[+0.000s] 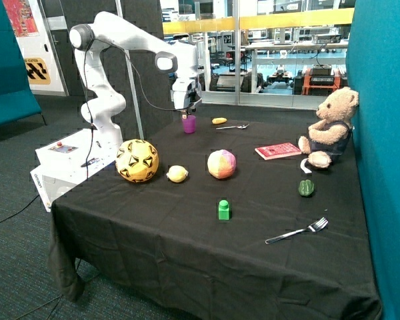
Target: Sort the balls from left to right in order of size
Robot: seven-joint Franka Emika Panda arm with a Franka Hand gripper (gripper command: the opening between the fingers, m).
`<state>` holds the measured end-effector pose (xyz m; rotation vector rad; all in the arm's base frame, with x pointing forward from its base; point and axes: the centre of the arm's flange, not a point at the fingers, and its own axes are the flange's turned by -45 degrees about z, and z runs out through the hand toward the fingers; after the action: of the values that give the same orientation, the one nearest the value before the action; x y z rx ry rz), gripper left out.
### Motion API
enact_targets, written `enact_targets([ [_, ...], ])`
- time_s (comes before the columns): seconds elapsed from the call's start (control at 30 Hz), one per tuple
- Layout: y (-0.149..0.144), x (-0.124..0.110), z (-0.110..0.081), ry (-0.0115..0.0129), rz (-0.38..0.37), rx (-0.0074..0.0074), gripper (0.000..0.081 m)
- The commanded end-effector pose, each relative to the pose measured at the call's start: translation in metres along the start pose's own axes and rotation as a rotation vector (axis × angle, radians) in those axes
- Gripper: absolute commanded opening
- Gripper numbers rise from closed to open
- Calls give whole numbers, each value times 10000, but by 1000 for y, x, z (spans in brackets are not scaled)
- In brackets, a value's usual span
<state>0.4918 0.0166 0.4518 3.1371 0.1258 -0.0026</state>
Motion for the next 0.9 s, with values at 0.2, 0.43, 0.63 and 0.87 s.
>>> enact_targets([
  [0.2, 42, -3, 7, 17, 2, 19, 638],
  [0.43, 84, -22, 4, 17, 236, 19, 730],
  [0.63, 104, -41, -5, 17, 543, 20, 728],
  [0.87, 116, -53, -22, 17, 654, 20, 736],
])
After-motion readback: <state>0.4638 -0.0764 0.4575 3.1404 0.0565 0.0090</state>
